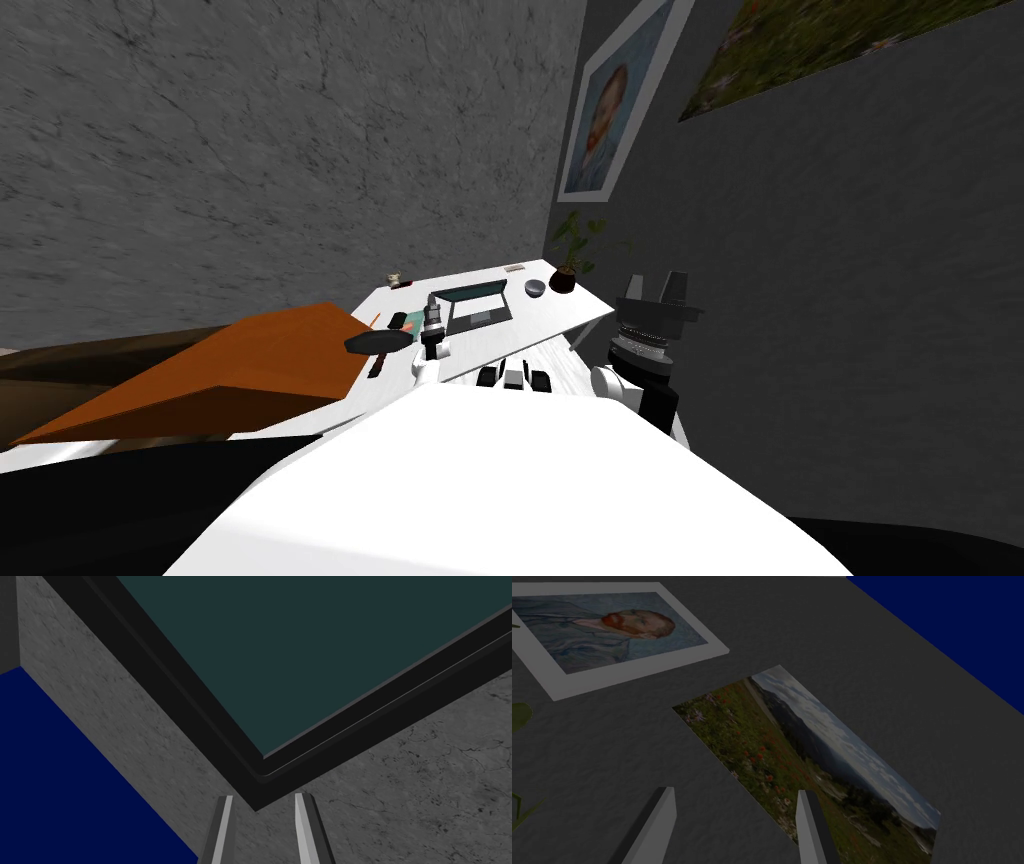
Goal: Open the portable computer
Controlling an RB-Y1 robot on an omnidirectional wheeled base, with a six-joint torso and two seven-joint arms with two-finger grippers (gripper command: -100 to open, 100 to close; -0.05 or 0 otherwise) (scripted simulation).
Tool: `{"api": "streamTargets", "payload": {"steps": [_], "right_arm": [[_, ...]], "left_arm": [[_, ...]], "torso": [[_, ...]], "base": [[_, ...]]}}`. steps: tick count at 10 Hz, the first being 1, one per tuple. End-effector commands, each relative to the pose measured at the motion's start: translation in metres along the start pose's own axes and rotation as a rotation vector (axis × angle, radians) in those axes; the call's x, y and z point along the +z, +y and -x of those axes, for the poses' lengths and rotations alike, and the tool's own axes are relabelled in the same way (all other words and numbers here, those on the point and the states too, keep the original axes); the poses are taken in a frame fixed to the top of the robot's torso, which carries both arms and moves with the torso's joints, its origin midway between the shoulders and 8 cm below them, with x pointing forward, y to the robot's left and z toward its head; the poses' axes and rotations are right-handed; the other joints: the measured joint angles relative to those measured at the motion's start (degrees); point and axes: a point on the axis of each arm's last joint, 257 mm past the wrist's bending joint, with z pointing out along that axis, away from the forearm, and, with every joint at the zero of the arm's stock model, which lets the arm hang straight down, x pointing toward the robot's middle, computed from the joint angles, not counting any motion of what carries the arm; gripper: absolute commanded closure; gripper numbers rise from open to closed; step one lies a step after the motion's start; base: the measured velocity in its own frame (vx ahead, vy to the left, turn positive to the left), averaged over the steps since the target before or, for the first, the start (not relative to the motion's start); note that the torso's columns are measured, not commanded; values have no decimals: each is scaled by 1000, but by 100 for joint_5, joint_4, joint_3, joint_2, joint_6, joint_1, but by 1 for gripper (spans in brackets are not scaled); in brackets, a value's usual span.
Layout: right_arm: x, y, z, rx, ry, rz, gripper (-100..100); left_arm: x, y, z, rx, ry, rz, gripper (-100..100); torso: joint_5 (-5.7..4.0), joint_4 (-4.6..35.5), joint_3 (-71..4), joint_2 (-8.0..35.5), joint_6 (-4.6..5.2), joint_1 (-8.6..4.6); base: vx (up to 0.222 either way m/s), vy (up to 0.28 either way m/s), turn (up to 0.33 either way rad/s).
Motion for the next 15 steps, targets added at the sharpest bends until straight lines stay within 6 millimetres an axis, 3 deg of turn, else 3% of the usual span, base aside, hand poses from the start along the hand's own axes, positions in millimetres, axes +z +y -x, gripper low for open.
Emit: {"api": "streamTargets", "payload": {"steps": [1,2,4,6,10,14,15], "right_arm": [[0,0,0,0,0,0,0],[0,0,0,0,0,0,0],[0,0,0,0,0,0,0],[0,0,0,0,0,0,0],[0,0,0,0,0,0,0],[0,0,0,0,0,0,0],[0,0,0,0,0,0,0]], "left_arm": [[-12,-16,-24,-14,25,-44,100],[-25,-23,-39,-27,7,-46,100],[-25,-40,-48,-35,19,-95,100],[-37,-56,-72,-50,19,-113,100],[-38,-63,-69,-54,6,-141,100],[-38,-63,-69,-54,6,-141,100],[-45,-62,-56,-33,-17,-147,100]], "torso": [[7,-11,-4,-7,9,9],[-8,3,-1,3,18,-3],[-41,39,16,25,3,80],[-40,45,17,32,-10,128],[-10,29,11,40,3,180],[-12,27,14,35,-3,146],[-11,28,8,38,0,161]], "base": [[-9,0,-8],[0,-19,234],[0,-5,80],[5,-24,176],[0,2,3],[1,-5,10],[-1,-3,-36]]}}
